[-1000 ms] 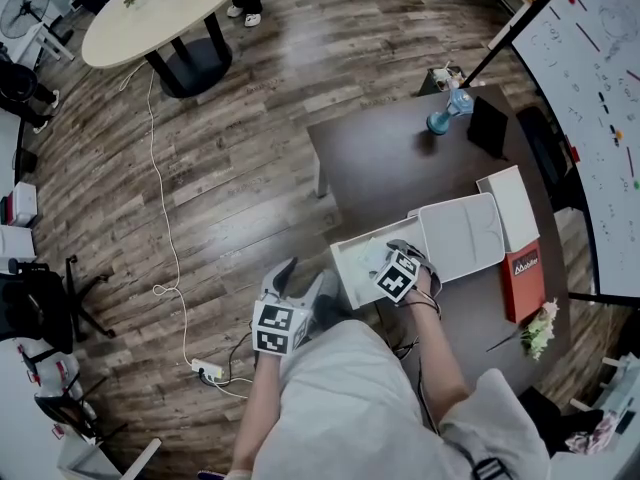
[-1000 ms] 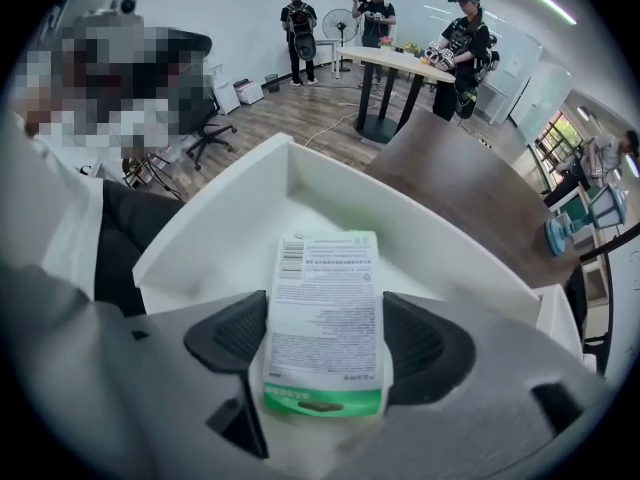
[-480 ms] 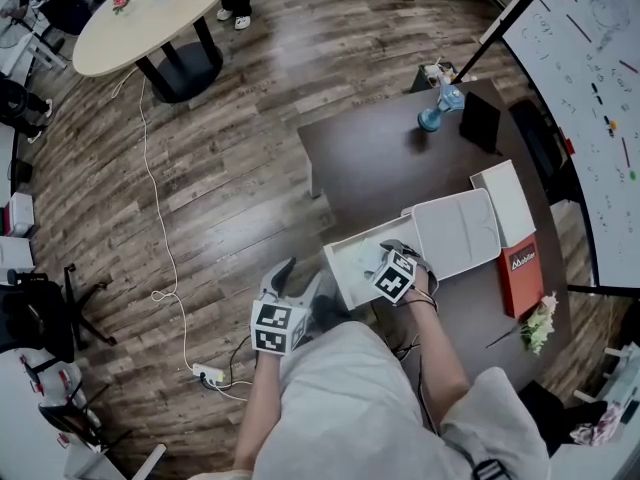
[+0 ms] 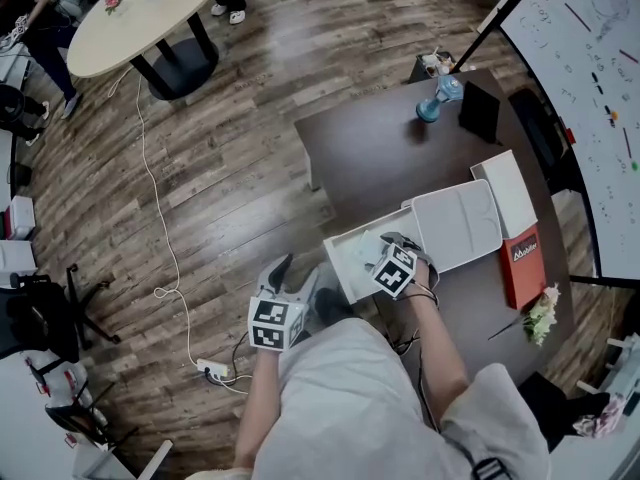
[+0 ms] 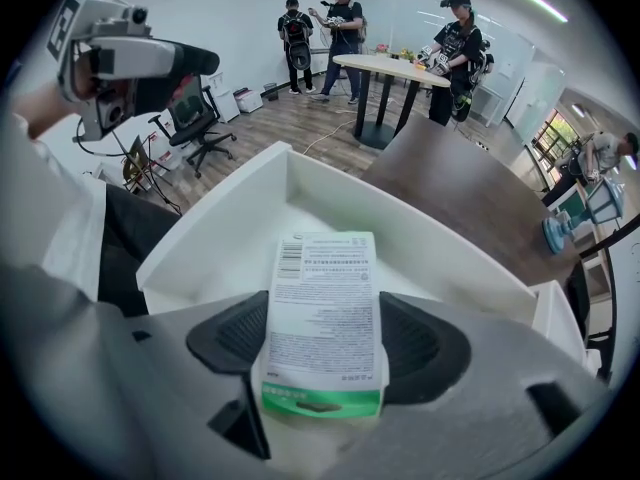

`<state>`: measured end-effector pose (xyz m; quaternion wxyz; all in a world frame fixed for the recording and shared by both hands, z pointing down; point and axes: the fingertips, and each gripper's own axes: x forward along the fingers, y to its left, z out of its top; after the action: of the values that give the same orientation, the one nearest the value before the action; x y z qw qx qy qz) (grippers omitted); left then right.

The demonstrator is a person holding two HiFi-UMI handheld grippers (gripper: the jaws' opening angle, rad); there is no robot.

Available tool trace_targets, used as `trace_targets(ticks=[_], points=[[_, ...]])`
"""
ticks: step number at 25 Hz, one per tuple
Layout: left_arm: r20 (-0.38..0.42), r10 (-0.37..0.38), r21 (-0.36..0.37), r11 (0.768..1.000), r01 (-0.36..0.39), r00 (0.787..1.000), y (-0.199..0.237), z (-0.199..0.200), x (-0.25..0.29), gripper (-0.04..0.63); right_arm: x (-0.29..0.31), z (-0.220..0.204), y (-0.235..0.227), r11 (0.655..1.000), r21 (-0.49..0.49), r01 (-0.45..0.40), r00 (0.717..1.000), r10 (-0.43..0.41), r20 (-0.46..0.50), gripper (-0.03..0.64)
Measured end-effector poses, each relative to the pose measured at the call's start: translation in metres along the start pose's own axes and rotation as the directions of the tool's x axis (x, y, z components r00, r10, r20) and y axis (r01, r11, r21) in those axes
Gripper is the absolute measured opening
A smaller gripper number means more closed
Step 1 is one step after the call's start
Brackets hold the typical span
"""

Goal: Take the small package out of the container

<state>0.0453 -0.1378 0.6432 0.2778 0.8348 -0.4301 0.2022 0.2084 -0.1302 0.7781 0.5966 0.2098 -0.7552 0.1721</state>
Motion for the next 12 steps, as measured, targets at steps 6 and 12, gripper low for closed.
trace_targets(ticks=[6,12], points=[[-0.009,0.022,-0.013,1.000,-0.022,1.000,0.017,0.004,-0.012,0.225,-0.008,0.007,0.000,0.999,0.032,0.021,1.000,-0.022,0.018,0.349],[-0.025,-0.002,0.018,1.000,0.003,1.000,0.019,0.013,-0.016,0.222,-0.024,0.012,0.004,0.996,0.084,0.023,0.999,-0.027,0.046,0.348]])
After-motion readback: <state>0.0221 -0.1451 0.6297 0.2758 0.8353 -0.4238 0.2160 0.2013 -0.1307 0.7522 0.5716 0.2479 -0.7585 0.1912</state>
